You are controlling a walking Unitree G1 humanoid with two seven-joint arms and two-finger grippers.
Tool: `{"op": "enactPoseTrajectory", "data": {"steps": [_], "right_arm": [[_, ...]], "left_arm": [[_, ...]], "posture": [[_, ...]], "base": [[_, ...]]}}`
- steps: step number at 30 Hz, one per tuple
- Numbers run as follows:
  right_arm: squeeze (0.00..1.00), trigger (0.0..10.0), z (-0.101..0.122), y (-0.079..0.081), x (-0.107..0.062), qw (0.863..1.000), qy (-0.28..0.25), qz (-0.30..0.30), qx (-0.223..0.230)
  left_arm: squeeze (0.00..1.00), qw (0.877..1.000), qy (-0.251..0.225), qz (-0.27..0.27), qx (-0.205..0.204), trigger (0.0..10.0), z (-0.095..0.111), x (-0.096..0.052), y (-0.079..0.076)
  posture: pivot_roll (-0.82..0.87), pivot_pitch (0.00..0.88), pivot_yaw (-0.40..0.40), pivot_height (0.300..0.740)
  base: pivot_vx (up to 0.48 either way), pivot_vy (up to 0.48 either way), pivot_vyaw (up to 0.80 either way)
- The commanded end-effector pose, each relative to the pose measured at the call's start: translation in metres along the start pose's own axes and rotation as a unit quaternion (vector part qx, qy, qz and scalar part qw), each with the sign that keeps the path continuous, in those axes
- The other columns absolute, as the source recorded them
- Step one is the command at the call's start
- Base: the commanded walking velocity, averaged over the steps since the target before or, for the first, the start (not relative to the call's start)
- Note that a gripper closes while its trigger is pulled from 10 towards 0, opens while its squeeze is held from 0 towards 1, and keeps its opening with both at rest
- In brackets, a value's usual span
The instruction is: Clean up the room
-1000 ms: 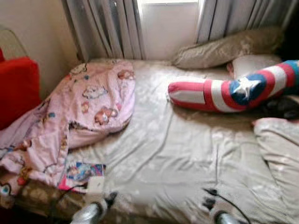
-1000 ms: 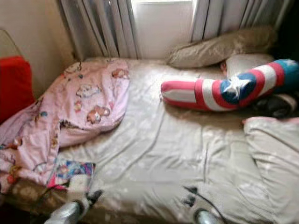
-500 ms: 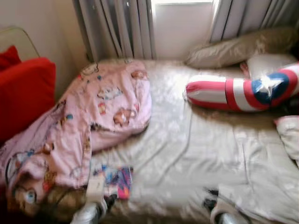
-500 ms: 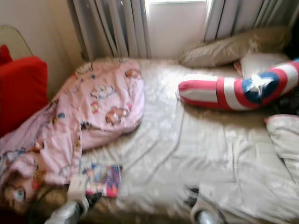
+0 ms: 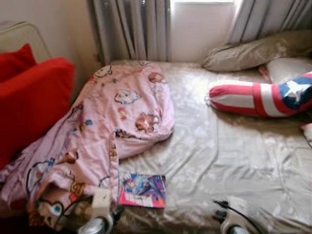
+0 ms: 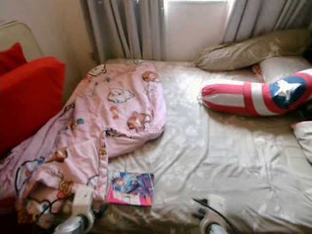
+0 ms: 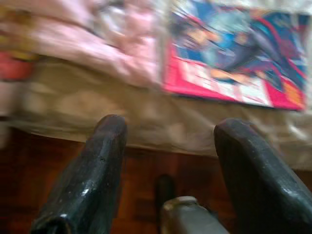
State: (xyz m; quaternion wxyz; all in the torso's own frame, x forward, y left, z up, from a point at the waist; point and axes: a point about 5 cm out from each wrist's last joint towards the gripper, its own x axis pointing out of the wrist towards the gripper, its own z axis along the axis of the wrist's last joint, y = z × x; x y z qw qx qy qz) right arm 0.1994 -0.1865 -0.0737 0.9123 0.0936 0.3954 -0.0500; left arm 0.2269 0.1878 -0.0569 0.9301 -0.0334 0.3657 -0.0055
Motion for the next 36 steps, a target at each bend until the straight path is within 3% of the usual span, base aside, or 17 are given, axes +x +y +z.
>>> {"op": "enactPoseTrajectory", "data": {"steps": [1, 4, 12, 18, 23, 36], "right_arm": [[0.00, 10.0, -0.001, -0.009, -0.002, 1.000, 0.003, -0.012, -0.002], [0.00, 10.0, -0.002, -0.011, -0.002, 1.000, 0.007, -0.009, -0.007], [0.00, 10.0, -0.013, -0.037, -0.010, 0.999, 0.027, -0.029, 0.002], [0.00, 10.0, -0.022, -0.046, -0.015, 0.998, 0.040, -0.039, 0.004], [0.00, 10.0, -0.025, -0.044, -0.016, 0.998, 0.044, -0.037, 0.004], [0.00, 10.0, -0.030, -0.017, -0.011, 0.999, 0.048, -0.020, 0.002]], "left_arm": [[0.00, 1.000, 0.010, 0.000, -0.008, 10.0, -0.005, 0.000, -0.004], [0.00, 1.000, 0.011, 0.000, -0.008, 10.0, -0.006, -0.001, -0.003], [0.00, 1.000, 0.007, 0.001, -0.005, 10.0, -0.006, -0.001, 0.000], [0.00, 1.000, 0.009, -0.002, -0.005, 10.0, -0.006, -0.001, -0.002], [0.00, 1.000, 0.007, -0.003, -0.004, 10.0, -0.005, -0.001, -0.003], [0.00, 1.000, -0.002, -0.011, 0.005, 10.0, -0.002, 0.000, -0.005]], "posture": [[0.05, 0.000, 0.012, 0.740], [0.05, 0.000, 0.011, 0.740], [0.05, 0.000, 0.012, 0.740], [0.05, 0.000, 0.013, 0.740], [0.05, 0.000, 0.011, 0.740], [0.06, 0.000, 0.008, 0.740]], "base": [[0.000, 0.480, 0.00], [0.000, 0.480, 0.00], [0.000, 0.360, 0.00], [0.000, 0.320, 0.00], [0.000, 0.430, 0.00], [0.000, 0.000, 0.00]]}}
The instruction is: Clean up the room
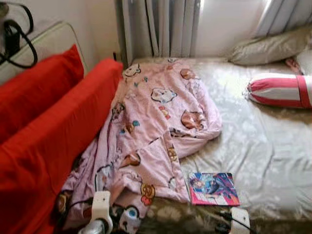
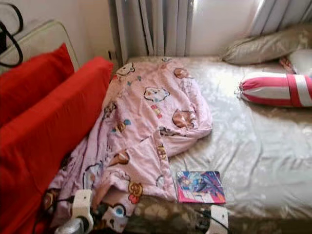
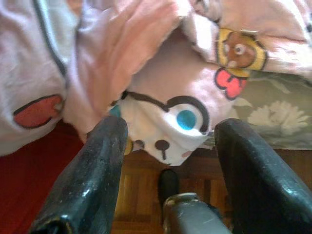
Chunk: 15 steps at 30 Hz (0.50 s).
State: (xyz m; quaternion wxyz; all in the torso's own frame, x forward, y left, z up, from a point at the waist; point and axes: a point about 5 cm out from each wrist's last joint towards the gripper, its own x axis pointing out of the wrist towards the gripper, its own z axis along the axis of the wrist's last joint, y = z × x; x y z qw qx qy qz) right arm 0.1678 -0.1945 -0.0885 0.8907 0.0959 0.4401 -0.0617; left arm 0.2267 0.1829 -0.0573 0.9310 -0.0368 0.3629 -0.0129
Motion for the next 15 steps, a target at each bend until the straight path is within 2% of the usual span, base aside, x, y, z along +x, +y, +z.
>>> {"op": "enactPoseTrajectory", "data": {"steps": [1, 7, 13, 15], "right_arm": [[0.00, 10.0, 0.000, 0.002, 0.000, 1.000, 0.000, -0.002, -0.006], [0.00, 10.0, 0.000, 0.010, 0.002, 1.000, -0.003, 0.001, -0.007], [0.00, 10.0, 0.008, 0.006, 0.003, 1.000, -0.011, 0.000, -0.008], [0.00, 10.0, 0.015, -0.003, 0.002, 1.000, -0.018, -0.003, -0.006]], "left_arm": [[0.00, 1.000, -0.002, -0.006, 0.008, 10.0, 0.000, 0.000, -0.001], [0.00, 1.000, -0.004, -0.009, 0.011, 10.0, 0.000, 0.000, -0.003], [0.00, 1.000, -0.004, -0.011, 0.015, 10.0, 0.000, 0.000, -0.003], [0.00, 1.000, -0.005, -0.011, 0.016, 10.0, 0.001, 0.000, -0.004]], "posture": [[0.06, 0.000, 0.008, 0.740], [0.06, 0.000, 0.006, 0.740], [0.06, 0.002, 0.007, 0.740], [0.06, 0.003, 0.007, 0.740]], "base": [[0.000, -0.412, 0.00], [0.000, -0.466, 0.00], [0.000, -0.472, 0.00], [0.000, -0.236, 0.00]]}}
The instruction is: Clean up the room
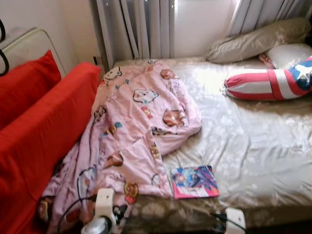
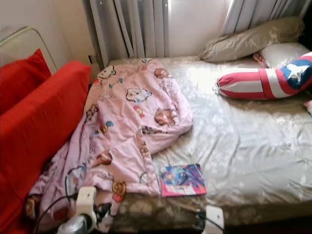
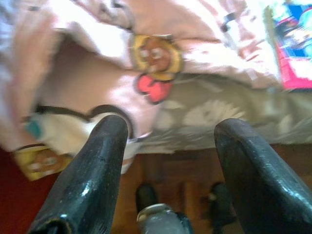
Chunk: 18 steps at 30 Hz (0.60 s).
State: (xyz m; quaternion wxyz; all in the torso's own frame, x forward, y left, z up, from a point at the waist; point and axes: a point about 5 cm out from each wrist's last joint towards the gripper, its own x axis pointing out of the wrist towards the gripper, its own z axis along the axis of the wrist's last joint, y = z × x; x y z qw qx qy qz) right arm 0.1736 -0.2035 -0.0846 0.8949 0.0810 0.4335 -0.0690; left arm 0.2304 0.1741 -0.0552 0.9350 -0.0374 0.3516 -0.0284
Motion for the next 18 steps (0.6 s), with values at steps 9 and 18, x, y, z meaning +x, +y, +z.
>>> {"op": "enactPoseTrajectory", "data": {"steps": [9, 18], "right_arm": [[0.00, 10.0, 0.0112, -0.0065, 0.0010, 1.000, -0.014, 0.004, 0.008], [0.00, 10.0, 0.0085, 0.0024, 0.0018, 1.000, -0.012, 0.015, 0.006]], "left_arm": [[0.00, 1.000, -0.002, 0.001, 0.005, 10.0, 0.0003, -0.0012, 0.0052], [0.00, 1.000, -0.007, -0.001, -0.003, 10.0, 0.0021, -0.0007, 0.0045]], "posture": [[0.06, 0.005, 0.008, 0.740], [0.05, 0.005, 0.009, 0.740]], "base": [[0.000, 0.000, 0.00], [0.000, 0.000, 0.00]]}}
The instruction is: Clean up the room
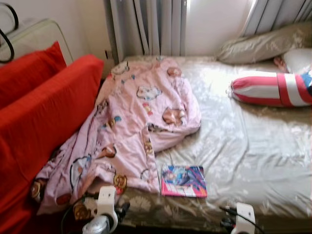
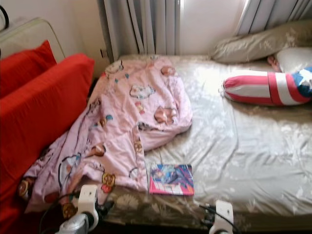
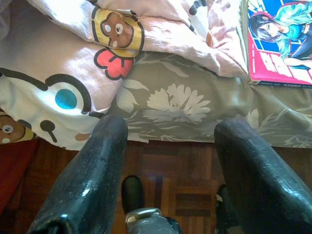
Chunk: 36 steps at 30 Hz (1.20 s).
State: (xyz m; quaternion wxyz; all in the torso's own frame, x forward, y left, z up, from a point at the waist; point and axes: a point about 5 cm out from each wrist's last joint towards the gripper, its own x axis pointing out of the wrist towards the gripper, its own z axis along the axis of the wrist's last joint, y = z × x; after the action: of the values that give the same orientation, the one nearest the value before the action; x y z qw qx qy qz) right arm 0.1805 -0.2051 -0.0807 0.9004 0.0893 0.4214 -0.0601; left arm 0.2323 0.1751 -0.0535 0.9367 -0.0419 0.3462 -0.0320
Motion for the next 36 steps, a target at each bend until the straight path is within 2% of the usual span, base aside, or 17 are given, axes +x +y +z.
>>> {"op": "enactPoseTrajectory", "data": {"steps": [1, 6, 9, 18, 24, 25, 27, 29, 32, 35, 36], "right_arm": [[0.00, 10.0, 0.000, 0.004, 0.001, 1.000, 0.001, 0.005, -0.003], [0.00, 10.0, 0.000, 0.011, 0.002, 1.000, -0.001, 0.016, -0.014], [0.00, 10.0, 0.000, 0.012, 0.002, 1.000, -0.003, 0.019, -0.003], [0.00, 10.0, 0.000, 0.014, 0.002, 1.000, -0.005, 0.029, -0.011], [0.00, 10.0, -0.001, 0.003, -0.001, 0.999, -0.012, 0.029, -0.017], [0.00, 10.0, 0.005, -0.001, -0.002, 0.998, -0.027, 0.033, -0.034], [0.00, 10.0, 0.005, -0.001, -0.002, 0.998, -0.027, 0.033, -0.034], [0.00, 10.0, 0.012, -0.001, -0.001, 0.997, -0.047, 0.043, -0.045], [0.00, 10.0, 0.027, 0.003, 0.000, 0.994, -0.085, 0.057, -0.038], [0.00, 10.0, 0.043, 0.004, 0.001, 0.990, -0.122, 0.062, -0.026], [0.00, 10.0, 0.043, 0.004, 0.001, 0.990, -0.122, 0.062, -0.026]], "left_arm": [[0.00, 1.000, -0.002, 0.004, 0.000, 10.0, 0.000, -0.001, 0.004], [0.00, 1.000, -0.005, 0.004, -0.003, 10.0, 0.001, -0.001, 0.003], [0.00, 1.000, -0.007, 0.002, -0.004, 10.0, 0.001, -0.001, 0.003], [0.00, 1.000, -0.009, 0.001, -0.009, 10.0, 0.001, 0.000, 0.001], [0.00, 1.000, -0.018, 0.000, -0.005, 10.0, 0.005, 0.001, 0.000], [0.00, 0.999, -0.036, -0.004, -0.006, 10.0, 0.013, 0.002, -0.002], [0.00, 0.999, -0.036, -0.004, -0.006, 10.0, 0.013, 0.002, -0.002], [0.00, 0.998, -0.059, -0.013, -0.007, 10.0, 0.022, 0.004, -0.005], [0.00, 0.993, -0.111, -0.033, -0.012, 10.0, 0.042, 0.007, -0.013], [0.00, 0.987, -0.151, -0.051, -0.011, 10.0, 0.055, 0.006, -0.018], [0.00, 0.987, -0.151, -0.051, -0.011, 10.0, 0.055, 0.006, -0.018]], "posture": [[0.05, 0.004, 0.008, 0.740], [0.05, 0.000, 0.004, 0.740], [0.05, 0.000, 0.002, 0.740], [0.05, 0.000, 0.003, 0.740], [0.04, 0.000, 0.002, 0.740], [0.04, 0.000, -0.002, 0.740], [0.04, 0.000, -0.002, 0.740], [0.04, 0.000, -0.002, 0.740], [0.04, 0.000, -0.002, 0.740], [0.04, 0.000, 0.000, 0.740], [0.04, 0.000, 0.000, 0.740]], "base": [[0.000, 0.000, 0.00], [0.267, 0.000, 0.58], [0.302, 0.000, 0.00], [0.327, 0.000, 0.00], [0.150, 0.000, 0.00], [0.000, 0.000, 0.00], [0.000, 0.000, 0.00], [0.000, 0.000, 0.00], [0.000, 0.000, 0.00], [0.000, 0.000, 0.00], [0.000, 0.000, 0.00]]}}
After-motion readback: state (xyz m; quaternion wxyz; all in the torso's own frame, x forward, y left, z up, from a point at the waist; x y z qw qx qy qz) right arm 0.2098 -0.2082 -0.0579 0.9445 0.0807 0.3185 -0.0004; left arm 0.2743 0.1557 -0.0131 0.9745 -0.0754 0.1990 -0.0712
